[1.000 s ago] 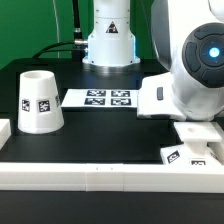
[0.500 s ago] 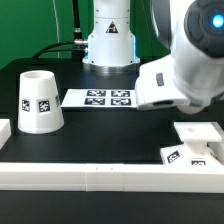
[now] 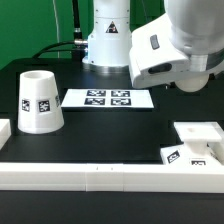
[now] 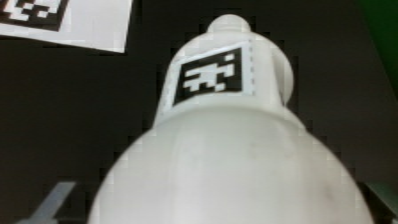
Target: Assemble lamp
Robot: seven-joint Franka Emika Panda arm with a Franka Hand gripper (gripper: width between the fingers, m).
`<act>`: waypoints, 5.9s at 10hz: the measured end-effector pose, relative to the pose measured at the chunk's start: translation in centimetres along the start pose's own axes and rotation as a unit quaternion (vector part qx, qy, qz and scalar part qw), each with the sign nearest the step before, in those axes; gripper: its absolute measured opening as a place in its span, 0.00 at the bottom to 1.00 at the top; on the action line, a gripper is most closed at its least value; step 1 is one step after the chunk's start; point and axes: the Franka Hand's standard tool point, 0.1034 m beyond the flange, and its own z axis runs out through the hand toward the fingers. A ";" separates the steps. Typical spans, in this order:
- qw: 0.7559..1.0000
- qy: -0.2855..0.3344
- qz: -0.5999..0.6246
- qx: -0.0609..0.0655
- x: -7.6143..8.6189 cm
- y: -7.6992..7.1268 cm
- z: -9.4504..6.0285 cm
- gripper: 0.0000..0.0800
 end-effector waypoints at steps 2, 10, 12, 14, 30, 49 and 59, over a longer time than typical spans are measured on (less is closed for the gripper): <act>0.997 0.071 -0.003 -0.006 1.2 0.2 -0.9 0.72; 0.940 0.335 -0.044 -0.041 2.2 1.5 -7.9 0.72; 0.911 0.405 -0.045 -0.059 2.5 2.3 -8.2 0.72; 0.880 0.460 -0.072 -0.090 2.6 2.8 -10.0 0.72; 0.851 0.474 -0.158 -0.163 4.9 0.6 -13.6 0.72; 0.819 0.525 -0.159 -0.168 7.0 0.9 -11.2 0.73; 0.827 0.513 -0.158 -0.168 5.1 0.5 -13.3 0.87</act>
Offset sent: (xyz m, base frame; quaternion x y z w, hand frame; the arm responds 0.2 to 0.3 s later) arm 0.0225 -0.0217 0.0266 -0.0330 0.1200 -0.0714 0.9897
